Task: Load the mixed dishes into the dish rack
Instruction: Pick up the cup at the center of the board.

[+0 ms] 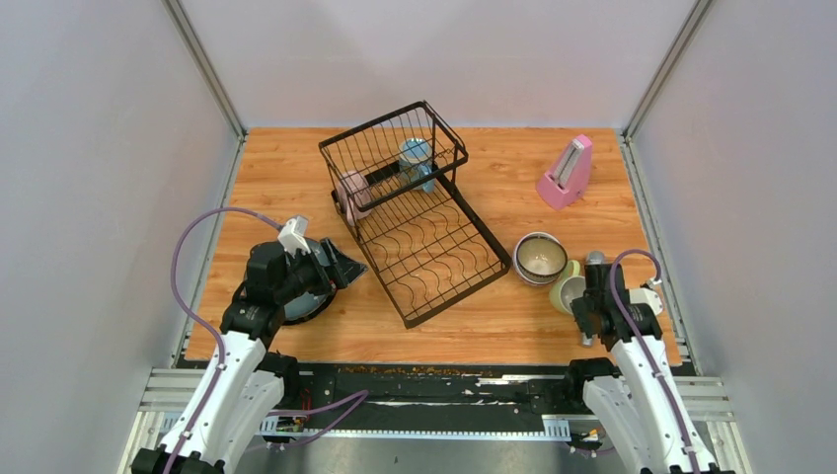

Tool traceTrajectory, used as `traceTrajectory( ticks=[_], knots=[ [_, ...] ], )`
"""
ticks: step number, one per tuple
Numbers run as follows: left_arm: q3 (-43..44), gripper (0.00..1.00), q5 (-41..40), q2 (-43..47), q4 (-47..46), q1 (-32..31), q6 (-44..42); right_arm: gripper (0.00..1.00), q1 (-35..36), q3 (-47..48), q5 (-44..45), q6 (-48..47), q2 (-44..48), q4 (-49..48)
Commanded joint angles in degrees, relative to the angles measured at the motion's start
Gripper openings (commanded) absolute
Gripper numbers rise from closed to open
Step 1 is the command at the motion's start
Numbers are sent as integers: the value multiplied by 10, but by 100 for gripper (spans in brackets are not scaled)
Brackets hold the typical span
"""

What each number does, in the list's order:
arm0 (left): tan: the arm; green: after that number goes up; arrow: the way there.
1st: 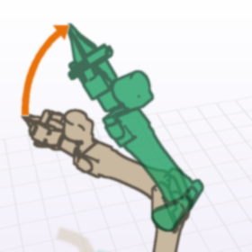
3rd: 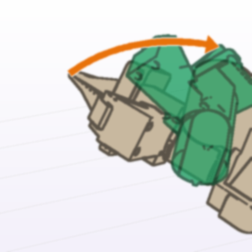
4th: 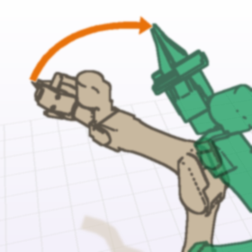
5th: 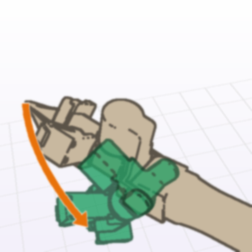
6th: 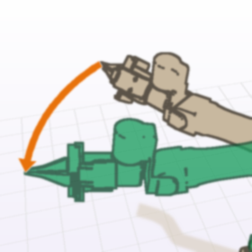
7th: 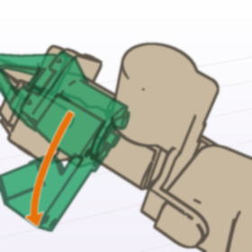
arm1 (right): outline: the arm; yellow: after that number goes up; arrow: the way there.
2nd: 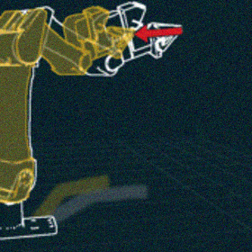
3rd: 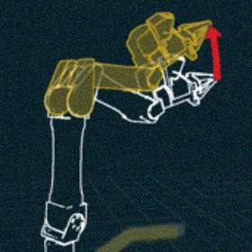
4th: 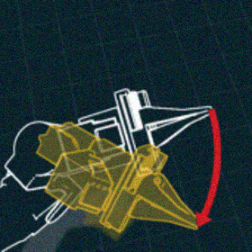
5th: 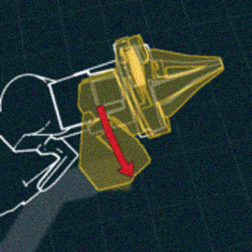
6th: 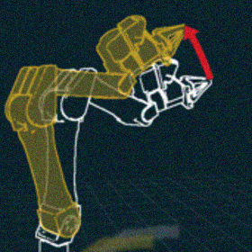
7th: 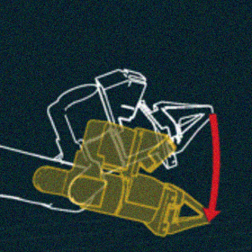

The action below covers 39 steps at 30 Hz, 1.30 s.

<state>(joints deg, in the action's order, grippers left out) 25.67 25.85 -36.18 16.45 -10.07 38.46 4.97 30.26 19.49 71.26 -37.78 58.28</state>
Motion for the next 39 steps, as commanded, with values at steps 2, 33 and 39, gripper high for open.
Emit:
traceTrajectory(
  ticks=[2,33,39],
  knots=[
    [8,99,9,6,-7,-1,-3,0,-2,21,3,-16,58,-24],
    [-15,100,7,59,-56,-1,76,0,-2,348,-30,-147,156,-37],
    [-27,100,0,71,-86,-1,117,0,-2,326,-216,-223,115,-198]
  ],
)
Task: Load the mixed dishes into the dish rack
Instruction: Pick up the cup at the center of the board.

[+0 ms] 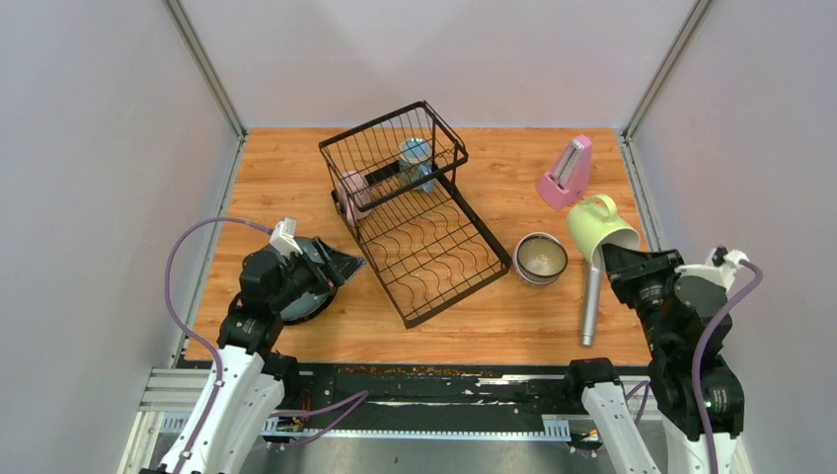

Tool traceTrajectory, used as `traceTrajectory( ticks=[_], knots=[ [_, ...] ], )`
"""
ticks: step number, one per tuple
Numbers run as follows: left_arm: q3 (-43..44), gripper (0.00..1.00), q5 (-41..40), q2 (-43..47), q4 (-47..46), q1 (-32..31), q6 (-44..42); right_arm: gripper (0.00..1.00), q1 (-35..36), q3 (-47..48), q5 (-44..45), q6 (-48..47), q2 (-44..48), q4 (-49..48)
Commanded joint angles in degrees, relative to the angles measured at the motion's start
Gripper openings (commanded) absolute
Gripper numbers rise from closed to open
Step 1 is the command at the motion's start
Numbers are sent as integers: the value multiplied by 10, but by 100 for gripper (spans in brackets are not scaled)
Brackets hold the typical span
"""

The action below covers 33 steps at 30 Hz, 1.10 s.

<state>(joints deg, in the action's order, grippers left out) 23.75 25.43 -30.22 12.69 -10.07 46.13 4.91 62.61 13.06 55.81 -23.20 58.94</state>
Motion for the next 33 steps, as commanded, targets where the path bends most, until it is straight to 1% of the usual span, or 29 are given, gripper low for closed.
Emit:
traceTrajectory(
  ticks=[1,3,7,10,12,18,22,25,28,33],
  knots=[
    [-12,100,3,14,-54,-1,47,0,-1,-2,-180,-72,-41,-223],
    [-18,100,2,20,-60,-2,65,0,-1,-15,-252,-76,-56,-272],
    [-46,100,30,34,-111,0,104,0,-1,-35,-323,-76,-75,-330],
    [-77,100,59,41,-218,-1,161,0,-2,-51,-359,-75,-89,-355],
    [-93,100,68,42,-259,-1,183,0,-1,-62,-381,-75,-97,-372],
    [-77,100,92,43,-263,-1,168,0,-1,-98,-455,-64,-123,-411],
    [-67,100,93,44,-268,-4,165,0,0,-124,-492,-49,-137,-439],
    [-45,100,90,34,-261,-17,139,0,2,-141,-520,-28,-151,-477],
    [-14,100,76,18,-226,-35,111,0,14,-155,-528,-10,-165,-508],
    [-26,100,44,23,-248,-68,126,0,33,-164,-516,-10,-181,-536]
  ],
)
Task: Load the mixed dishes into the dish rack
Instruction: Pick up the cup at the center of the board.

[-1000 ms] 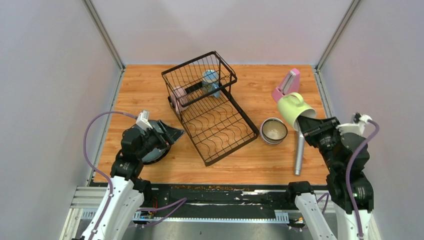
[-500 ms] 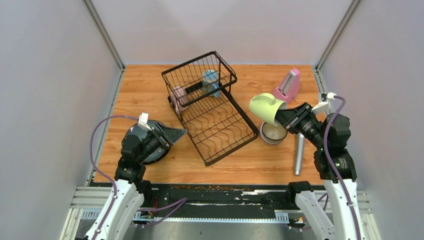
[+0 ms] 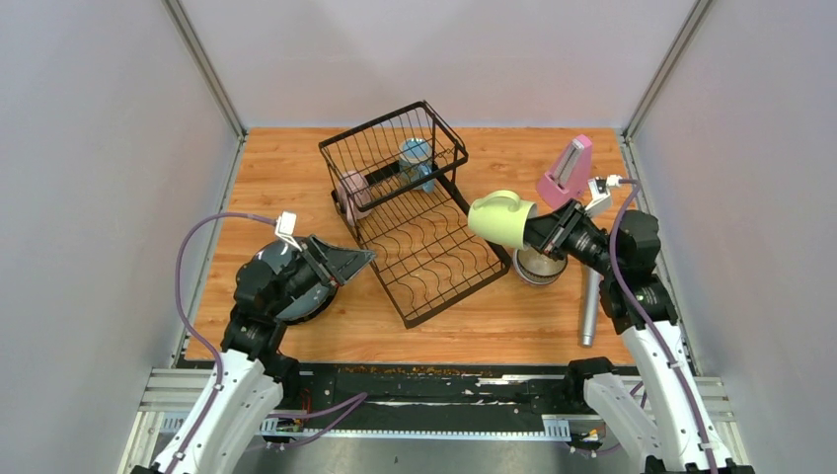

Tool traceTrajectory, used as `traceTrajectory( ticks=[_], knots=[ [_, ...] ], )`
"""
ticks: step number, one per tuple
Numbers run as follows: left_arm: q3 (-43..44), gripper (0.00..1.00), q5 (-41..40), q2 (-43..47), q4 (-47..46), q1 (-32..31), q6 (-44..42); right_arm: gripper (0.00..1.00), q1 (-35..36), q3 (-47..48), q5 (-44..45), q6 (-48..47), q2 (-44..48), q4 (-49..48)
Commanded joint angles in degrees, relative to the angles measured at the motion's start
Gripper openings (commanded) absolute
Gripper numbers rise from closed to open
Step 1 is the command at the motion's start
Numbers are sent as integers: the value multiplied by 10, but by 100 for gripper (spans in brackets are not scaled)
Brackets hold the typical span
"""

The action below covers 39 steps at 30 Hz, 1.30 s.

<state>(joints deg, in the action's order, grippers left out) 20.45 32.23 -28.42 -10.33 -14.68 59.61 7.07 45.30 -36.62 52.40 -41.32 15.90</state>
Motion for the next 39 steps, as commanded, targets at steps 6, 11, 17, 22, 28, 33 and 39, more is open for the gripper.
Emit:
traceTrajectory(
  ticks=[6,11,17,22,28,33,39],
  knots=[
    [7,100,-51,-30,-41,-60,-8,0,22,-4,4,38,-19,-134],
    [15,100,-59,-52,-58,-76,-11,0,30,17,-1,32,-44,-141],
    [36,100,-32,-68,-74,-79,-11,0,39,20,4,36,-57,-181],
    [33,100,-26,-56,-96,-82,23,0,45,-1,2,31,-35,-191],
    [77,100,-38,-91,-80,-106,-4,0,45,-11,-8,11,-36,-191],
    [89,100,-41,-123,-108,-131,-8,0,47,-19,-38,36,-53,-219],
    [80,100,-39,-127,-131,-141,11,0,59,-56,-58,70,-39,-268]
  ],
)
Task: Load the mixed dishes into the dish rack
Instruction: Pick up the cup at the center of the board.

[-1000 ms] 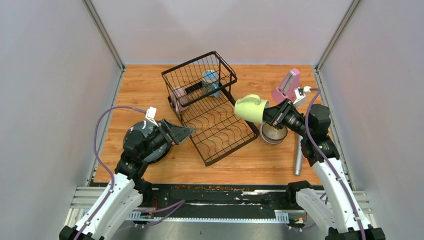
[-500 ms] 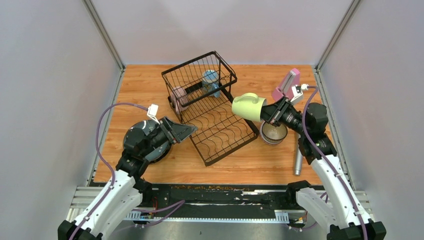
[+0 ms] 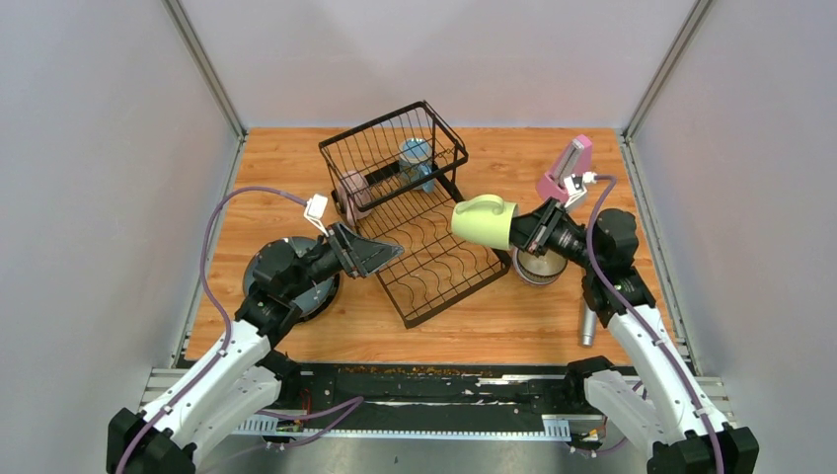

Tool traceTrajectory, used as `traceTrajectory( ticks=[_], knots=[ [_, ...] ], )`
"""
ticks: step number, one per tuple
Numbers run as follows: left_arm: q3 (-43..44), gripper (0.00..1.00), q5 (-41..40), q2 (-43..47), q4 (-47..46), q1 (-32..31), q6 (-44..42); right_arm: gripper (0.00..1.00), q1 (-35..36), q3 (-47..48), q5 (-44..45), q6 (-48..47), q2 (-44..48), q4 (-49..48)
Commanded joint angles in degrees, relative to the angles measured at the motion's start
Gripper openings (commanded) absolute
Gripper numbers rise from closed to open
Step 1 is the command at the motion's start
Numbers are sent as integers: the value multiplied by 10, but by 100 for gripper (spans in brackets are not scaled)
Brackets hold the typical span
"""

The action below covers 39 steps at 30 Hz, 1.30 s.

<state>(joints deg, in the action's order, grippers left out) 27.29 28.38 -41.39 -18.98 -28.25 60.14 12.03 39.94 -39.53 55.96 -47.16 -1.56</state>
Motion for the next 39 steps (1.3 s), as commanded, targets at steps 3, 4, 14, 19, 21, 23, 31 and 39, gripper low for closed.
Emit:
traceTrajectory(
  ticks=[3,4,14,19,21,23,31,39],
  knots=[
    [6,100,-13,-1,-64,-10,23,0,16,-18,-23,45,33,-103],
    [0,100,-16,-4,-74,-12,40,0,18,-24,-25,49,36,-113],
    [9,100,-19,-124,-262,-70,109,0,26,-58,-56,105,6,-198],
    [52,100,10,-152,-247,-85,8,0,39,-41,-70,121,-23,-176],
    [63,100,13,-156,-232,-88,-37,0,47,-29,-76,131,-41,-145],
    [75,100,21,-158,-232,-93,-82,0,51,-22,-96,141,-57,-134],
    [136,99,113,-197,-150,-104,-213,0,57,-7,-131,194,-79,-128],
    [157,94,114,-227,-147,-129,-210,0,63,-14,-176,269,-127,-185]
  ],
)
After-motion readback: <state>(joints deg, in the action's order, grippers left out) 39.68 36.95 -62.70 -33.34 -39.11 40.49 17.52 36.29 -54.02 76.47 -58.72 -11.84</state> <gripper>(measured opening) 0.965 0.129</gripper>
